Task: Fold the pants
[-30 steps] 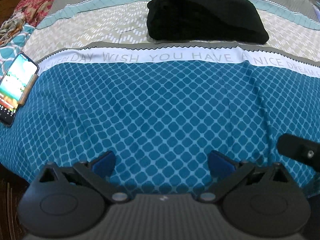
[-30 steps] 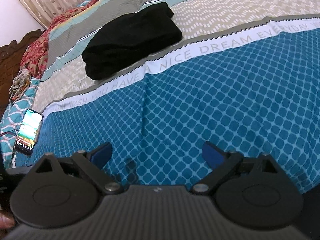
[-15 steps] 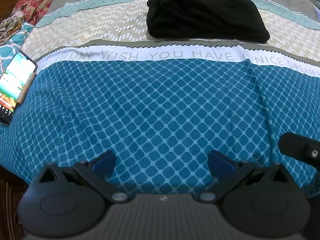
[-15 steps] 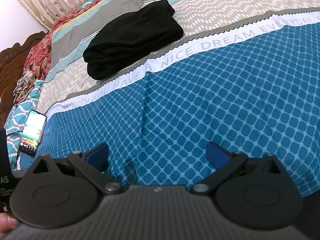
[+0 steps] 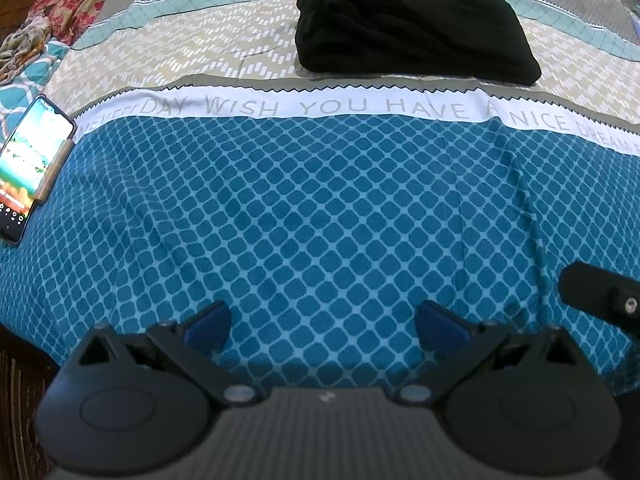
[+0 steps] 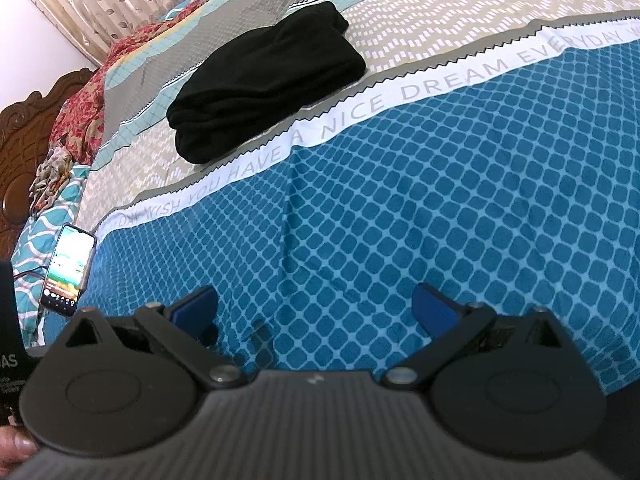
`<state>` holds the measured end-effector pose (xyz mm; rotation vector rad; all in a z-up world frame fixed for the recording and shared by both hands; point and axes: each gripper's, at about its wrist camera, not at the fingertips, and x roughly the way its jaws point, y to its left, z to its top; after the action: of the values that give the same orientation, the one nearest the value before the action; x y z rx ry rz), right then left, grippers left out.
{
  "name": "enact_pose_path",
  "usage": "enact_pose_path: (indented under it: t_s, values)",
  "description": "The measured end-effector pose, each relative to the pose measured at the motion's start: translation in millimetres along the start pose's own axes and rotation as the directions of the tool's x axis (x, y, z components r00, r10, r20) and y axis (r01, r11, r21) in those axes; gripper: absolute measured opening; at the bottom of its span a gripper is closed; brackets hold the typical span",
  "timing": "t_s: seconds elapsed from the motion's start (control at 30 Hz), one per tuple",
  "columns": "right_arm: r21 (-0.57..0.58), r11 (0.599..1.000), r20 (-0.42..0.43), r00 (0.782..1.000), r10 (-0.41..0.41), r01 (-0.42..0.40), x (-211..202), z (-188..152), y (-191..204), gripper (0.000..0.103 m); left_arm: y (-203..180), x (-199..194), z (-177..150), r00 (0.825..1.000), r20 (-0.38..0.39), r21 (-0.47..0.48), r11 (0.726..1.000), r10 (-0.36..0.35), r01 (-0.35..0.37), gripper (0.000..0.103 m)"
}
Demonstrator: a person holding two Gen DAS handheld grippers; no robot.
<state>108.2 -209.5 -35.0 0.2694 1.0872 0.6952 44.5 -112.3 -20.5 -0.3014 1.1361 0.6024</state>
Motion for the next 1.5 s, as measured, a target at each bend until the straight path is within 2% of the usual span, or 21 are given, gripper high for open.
enact_pose_path:
  t_s: [0.1,0.17,0.37,0.47,0.73,1.1,1.5]
  values:
    - [-0.02,1.0,-0.001,1.0,-0.014,0.014,-1,-1,6,0.103,-1,-5,1,1.0,0.006,0.014,1.0,0.015,-0.015,0.103]
    - [-0.042,0.999,0.003,1.0,-0.022,0.022,-4,0,11,0.103,-3,-11,2,0.998,0.035,0.031,0.999,0.044,-0.045,0.103]
    - [-0.087,0.996,0.057,0.998,-0.028,0.033,-14,6,19,0.103,-5,-30,3,0.993,0.096,0.071,0.994,0.075,-0.082,0.103]
    - [-0.08,0.997,0.065,0.998,-0.016,0.021,-17,10,21,0.103,-2,-42,4,0.983,0.148,0.075,0.99,0.108,-0.12,0.103]
    - [-0.055,0.998,0.1,0.995,0.0,0.005,-33,17,20,0.103,7,-61,4,0.971,0.208,0.053,0.99,0.118,-0.132,0.103]
    - [-0.077,0.997,0.101,0.995,0.011,-0.003,-36,17,21,0.103,11,-63,2,0.966,0.2,0.057,0.982,0.167,-0.181,0.103]
    - [-0.092,0.995,0.103,0.994,0.037,-0.027,-41,20,25,0.103,8,-58,-1,0.971,0.157,0.091,0.976,0.18,-0.196,0.103]
